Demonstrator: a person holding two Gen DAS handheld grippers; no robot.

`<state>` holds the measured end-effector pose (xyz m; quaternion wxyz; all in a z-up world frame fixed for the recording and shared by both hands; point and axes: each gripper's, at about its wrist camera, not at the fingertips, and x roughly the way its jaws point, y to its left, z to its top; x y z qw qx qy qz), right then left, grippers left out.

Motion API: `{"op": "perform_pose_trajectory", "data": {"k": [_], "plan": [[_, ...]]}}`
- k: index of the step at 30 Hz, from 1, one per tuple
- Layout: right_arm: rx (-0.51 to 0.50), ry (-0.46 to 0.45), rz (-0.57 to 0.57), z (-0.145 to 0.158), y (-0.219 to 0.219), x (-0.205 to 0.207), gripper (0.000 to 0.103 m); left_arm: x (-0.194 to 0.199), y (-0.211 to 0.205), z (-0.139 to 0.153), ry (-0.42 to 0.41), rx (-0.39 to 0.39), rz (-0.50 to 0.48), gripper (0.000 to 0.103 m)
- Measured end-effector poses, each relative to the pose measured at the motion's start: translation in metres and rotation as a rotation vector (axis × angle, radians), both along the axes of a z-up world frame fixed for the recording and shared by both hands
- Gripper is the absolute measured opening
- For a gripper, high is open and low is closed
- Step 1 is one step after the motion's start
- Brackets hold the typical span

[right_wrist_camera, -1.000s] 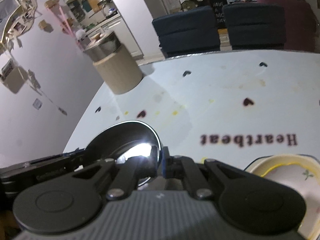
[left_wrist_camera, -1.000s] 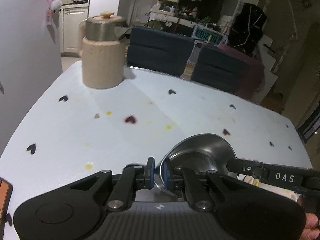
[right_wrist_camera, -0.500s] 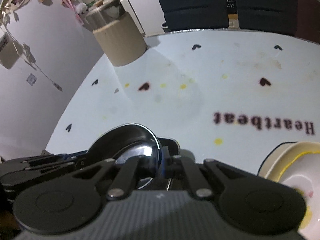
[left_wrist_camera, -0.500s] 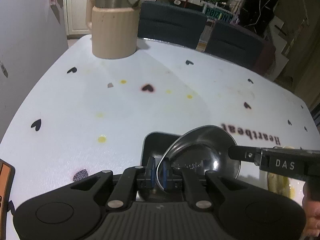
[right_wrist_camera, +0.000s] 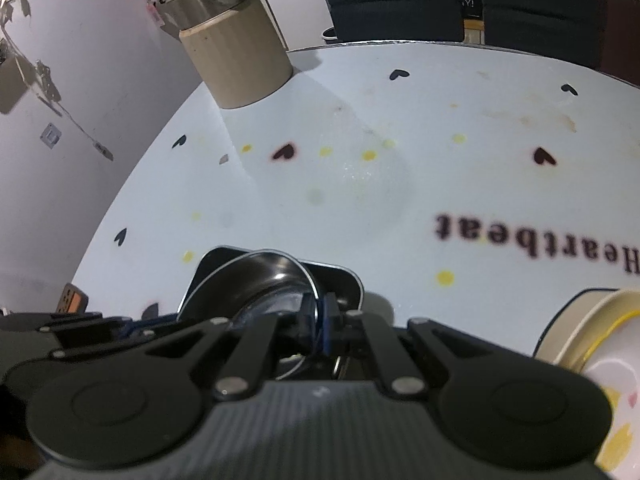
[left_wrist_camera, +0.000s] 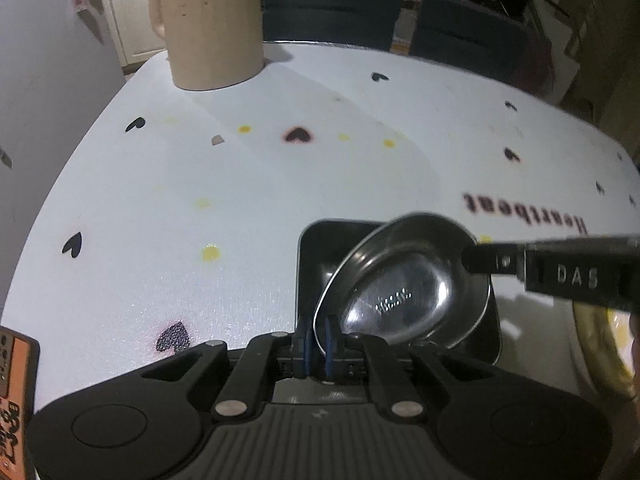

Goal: Organize plates and bowls
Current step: 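Lift the oval bowl with both grippers and carry it over the square steel dishes, then lower the oval bowl into the square dish and open the right gripper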

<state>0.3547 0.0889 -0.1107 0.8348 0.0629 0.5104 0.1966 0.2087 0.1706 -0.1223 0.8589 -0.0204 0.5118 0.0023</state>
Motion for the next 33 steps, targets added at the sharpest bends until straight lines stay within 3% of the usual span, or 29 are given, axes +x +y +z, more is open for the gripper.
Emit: {"op": "perform_pose_trajectory", "data": {"k": [7, 15, 22, 30, 32, 33], "plan": [[-0.042, -0.059, 0.054, 0.005, 0.008, -0.004, 0.005, -0.004, -0.012, -0.002, 0.021, 0.068, -0.082, 0.013], [-0.121, -0.102, 0.122, -0.001, 0.016, -0.002, 0.006, -0.004, -0.013, -0.002, 0.026, 0.054, -0.100, 0.014], [-0.097, -0.072, 0.126, -0.008, 0.009, 0.007, 0.014, -0.005, -0.011, 0.000, 0.023, 0.069, -0.095, 0.014], [-0.152, -0.121, 0.179, -0.005, 0.016, 0.003, 0.019, -0.006, -0.010, 0.002, 0.026, 0.068, -0.102, 0.014], [-0.190, -0.150, 0.205, -0.003, 0.021, 0.001, 0.023, -0.006, -0.011, 0.001, 0.028, 0.068, -0.105, 0.014], [-0.226, -0.174, 0.210, -0.002, 0.023, -0.001, 0.038, -0.006, -0.011, 0.001, 0.029, 0.067, -0.106, 0.014]]}}
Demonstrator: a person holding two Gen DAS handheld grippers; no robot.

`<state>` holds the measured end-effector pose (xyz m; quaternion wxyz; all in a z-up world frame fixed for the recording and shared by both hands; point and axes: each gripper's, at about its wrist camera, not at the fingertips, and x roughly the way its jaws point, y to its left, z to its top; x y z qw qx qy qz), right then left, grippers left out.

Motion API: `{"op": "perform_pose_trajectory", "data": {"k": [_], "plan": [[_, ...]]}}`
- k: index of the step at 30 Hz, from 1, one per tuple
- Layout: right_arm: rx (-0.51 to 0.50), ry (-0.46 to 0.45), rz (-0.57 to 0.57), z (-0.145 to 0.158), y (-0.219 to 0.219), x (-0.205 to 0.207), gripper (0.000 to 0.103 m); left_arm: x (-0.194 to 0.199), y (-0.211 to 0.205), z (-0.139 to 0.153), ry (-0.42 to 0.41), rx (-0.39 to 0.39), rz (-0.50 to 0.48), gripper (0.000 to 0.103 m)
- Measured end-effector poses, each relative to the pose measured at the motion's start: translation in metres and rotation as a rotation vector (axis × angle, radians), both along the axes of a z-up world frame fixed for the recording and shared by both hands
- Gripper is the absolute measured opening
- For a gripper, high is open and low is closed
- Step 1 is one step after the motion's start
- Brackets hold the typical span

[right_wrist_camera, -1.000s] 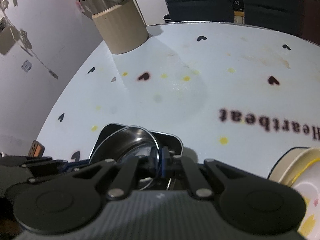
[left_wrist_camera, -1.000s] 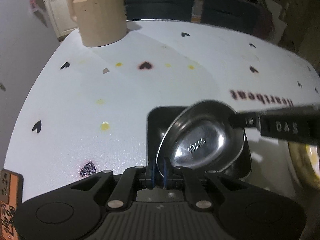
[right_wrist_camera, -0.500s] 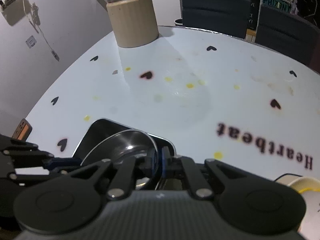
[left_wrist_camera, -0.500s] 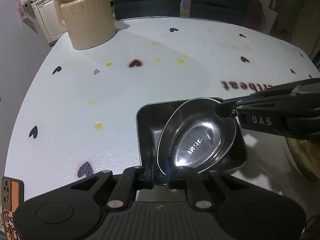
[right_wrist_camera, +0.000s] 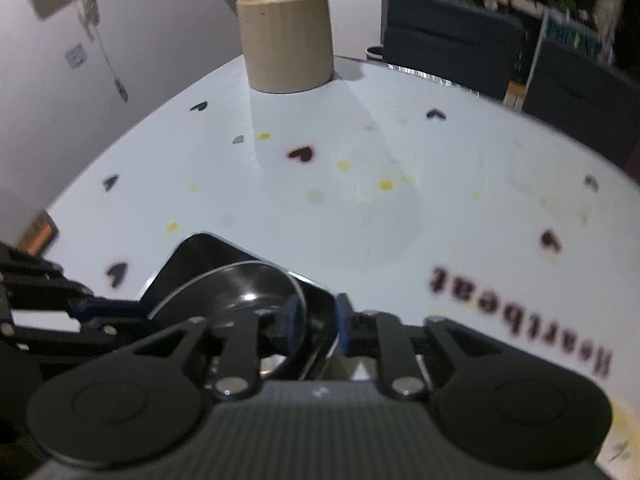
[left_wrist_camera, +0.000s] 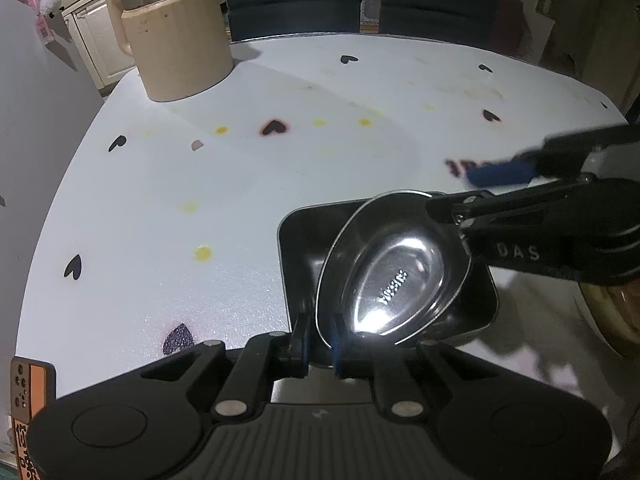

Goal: Organize plates and bowls
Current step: 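Lower the oval bowl into the square dish and open the right gripper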

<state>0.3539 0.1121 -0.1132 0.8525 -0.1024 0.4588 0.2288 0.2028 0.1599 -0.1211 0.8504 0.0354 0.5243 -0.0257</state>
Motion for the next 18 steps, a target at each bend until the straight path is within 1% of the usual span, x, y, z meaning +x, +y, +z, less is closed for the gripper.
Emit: {"op": "perform_pose_trajectory", "data": {"k": [1, 2, 3, 7, 10, 15, 18], "plan": [[-0.039, -0.036, 0.005, 0.001, 0.002, -0.002, 0.051, 0.000, 0.000, 0.000, -0.001, 0.000, 0.000, 0.014], [-0.064, -0.061, 0.018, 0.001, 0.003, -0.003, 0.054, 0.000, 0.000, 0.001, -0.004, 0.001, 0.001, 0.014], [-0.075, -0.067, 0.033, 0.000, 0.003, -0.003, 0.055, 0.000, 0.000, 0.001, -0.006, 0.003, 0.002, 0.014], [-0.031, -0.001, 0.012, -0.007, -0.004, 0.009, 0.056, -0.002, 0.000, 0.004, -0.013, 0.003, 0.006, 0.014], [-0.013, 0.031, 0.003, -0.013, -0.007, 0.017, 0.056, -0.003, 0.002, 0.006, -0.015, -0.004, 0.009, 0.014], [0.019, 0.050, -0.015, -0.018, -0.009, 0.023, 0.056, -0.005, 0.001, 0.007, -0.014, -0.004, 0.007, 0.014], [0.014, 0.042, -0.007, -0.018, -0.007, 0.022, 0.055, -0.005, 0.000, 0.007, -0.009, -0.001, 0.004, 0.014]]}}
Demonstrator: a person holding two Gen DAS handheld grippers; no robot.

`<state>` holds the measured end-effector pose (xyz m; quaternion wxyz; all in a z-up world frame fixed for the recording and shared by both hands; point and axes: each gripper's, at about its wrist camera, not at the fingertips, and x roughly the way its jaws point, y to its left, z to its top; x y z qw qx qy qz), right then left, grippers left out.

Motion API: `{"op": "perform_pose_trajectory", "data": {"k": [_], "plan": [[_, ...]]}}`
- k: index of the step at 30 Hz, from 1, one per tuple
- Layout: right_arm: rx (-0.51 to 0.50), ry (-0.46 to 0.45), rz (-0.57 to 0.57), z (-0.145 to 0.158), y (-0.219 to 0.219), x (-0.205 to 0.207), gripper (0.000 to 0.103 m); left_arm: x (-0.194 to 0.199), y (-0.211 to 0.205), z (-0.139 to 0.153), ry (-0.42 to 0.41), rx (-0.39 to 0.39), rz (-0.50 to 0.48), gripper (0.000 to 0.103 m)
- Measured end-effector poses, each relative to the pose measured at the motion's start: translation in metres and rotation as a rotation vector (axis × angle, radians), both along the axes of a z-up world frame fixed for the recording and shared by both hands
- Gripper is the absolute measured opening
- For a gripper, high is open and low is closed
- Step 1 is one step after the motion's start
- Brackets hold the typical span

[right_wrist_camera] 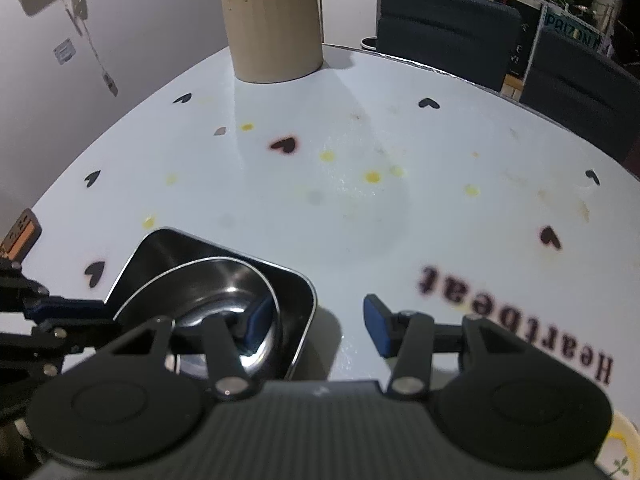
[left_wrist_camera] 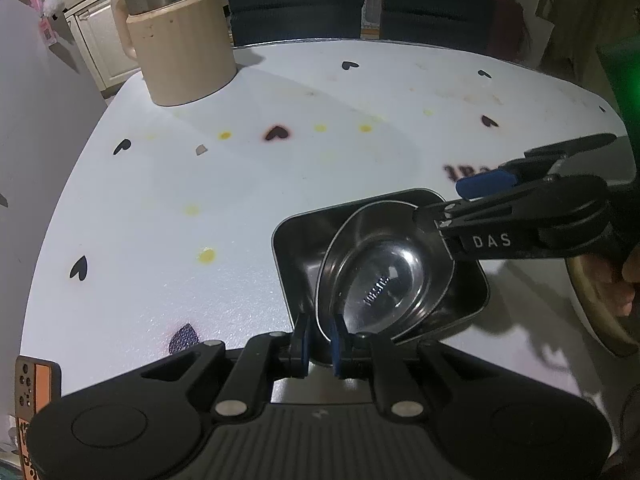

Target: Organize plates and bowls

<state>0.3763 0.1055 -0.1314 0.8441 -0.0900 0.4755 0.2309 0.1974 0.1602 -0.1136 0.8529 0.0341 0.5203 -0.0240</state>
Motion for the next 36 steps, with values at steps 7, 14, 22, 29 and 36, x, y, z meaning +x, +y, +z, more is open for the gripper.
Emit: {"op": "perform_pose_trajectory", "data": {"k": [7, 14, 22, 29, 36], "plan": [[0.082, 0.005, -0.008, 0.013, -0.008, 0.004, 0.055, -0.001, 0.006, 0.007, -0.018, -0.043, 0.008, 0.014], [0.189, 0.051, -0.045, 0.032, -0.029, 0.007, 0.055, 0.003, 0.026, 0.022, -0.081, -0.107, 0.077, 0.019], [0.217, 0.171, -0.098, 0.021, -0.047, -0.007, 0.029, 0.015, 0.047, 0.012, -0.062, -0.151, 0.169, 0.019], [0.190, 0.246, -0.111, 0.002, -0.038, -0.011, 0.020, 0.017, 0.043, 0.009, -0.050, -0.139, 0.157, 0.019], [0.167, 0.238, -0.129, -0.001, -0.035, -0.014, 0.010, 0.021, 0.042, -0.002, -0.025, -0.156, 0.153, 0.021]]}}
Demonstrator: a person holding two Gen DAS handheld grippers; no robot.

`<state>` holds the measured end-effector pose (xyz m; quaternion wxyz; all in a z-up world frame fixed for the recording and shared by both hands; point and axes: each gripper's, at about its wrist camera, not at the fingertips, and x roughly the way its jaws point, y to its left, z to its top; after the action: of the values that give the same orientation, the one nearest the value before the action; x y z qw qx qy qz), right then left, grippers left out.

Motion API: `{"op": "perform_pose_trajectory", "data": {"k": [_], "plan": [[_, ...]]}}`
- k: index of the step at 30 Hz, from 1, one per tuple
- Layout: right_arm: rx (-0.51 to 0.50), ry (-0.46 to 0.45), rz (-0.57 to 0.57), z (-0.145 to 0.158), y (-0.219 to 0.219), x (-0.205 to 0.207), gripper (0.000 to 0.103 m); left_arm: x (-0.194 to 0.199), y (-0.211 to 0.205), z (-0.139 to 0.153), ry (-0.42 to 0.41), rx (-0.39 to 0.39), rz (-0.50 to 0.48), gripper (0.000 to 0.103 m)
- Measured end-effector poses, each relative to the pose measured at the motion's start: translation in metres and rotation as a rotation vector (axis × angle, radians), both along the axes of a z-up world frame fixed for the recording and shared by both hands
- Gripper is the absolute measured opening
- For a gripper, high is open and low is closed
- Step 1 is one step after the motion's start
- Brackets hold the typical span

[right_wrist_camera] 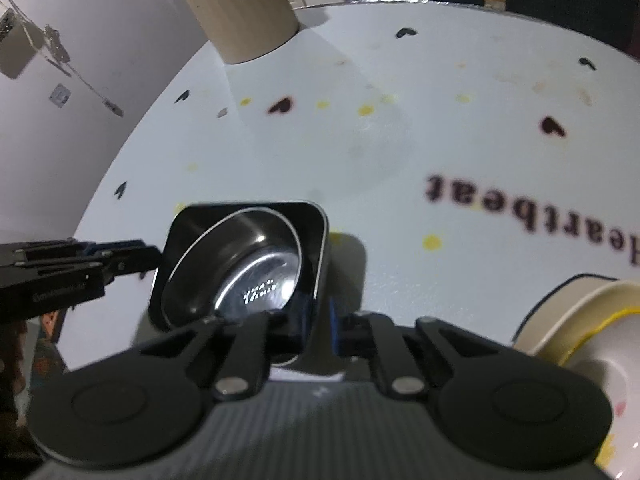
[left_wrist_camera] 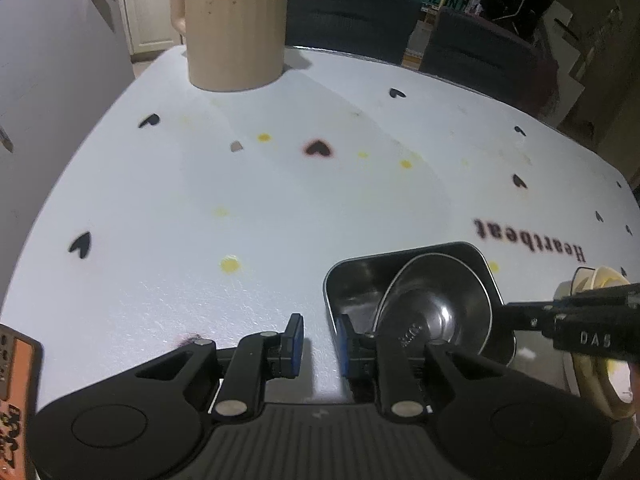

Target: Organize plates and bowls

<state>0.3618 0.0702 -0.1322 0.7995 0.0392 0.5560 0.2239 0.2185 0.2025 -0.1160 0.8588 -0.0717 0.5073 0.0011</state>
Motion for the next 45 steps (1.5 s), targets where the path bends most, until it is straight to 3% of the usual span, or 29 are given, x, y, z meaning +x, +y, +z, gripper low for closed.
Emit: {"op": "perform_pose_trajectory", "data": {"k": [9, 12, 25, 30, 37, 45], "plan": [[0.025, 0.001, -0.045, 0.002, -0.005, 0.007, 0.004, -0.006, -0.009, -0.011, 0.045, -0.066, -0.024, 0.017], [0.023, -0.006, -0.048, 0.004, -0.007, 0.007, 0.004, -0.007, -0.007, -0.013, 0.052, -0.106, 0.004, 0.015], [0.007, -0.045, -0.053, -0.004, -0.001, 0.008, 0.004, -0.007, -0.003, -0.015, 0.046, -0.142, 0.075, 0.007], [0.009, -0.054, -0.058, 0.000, -0.003, 0.006, 0.004, -0.009, 0.002, -0.003, -0.005, -0.184, 0.100, 0.006], [0.147, -0.101, -0.135, 0.033, -0.031, 0.001, 0.004, -0.013, -0.001, 0.030, -0.117, -0.262, 0.116, 0.006], [0.257, -0.174, -0.213, 0.070, -0.085, -0.019, 0.004, -0.019, -0.036, 0.076, -0.247, -0.340, 0.057, 0.006]]}}
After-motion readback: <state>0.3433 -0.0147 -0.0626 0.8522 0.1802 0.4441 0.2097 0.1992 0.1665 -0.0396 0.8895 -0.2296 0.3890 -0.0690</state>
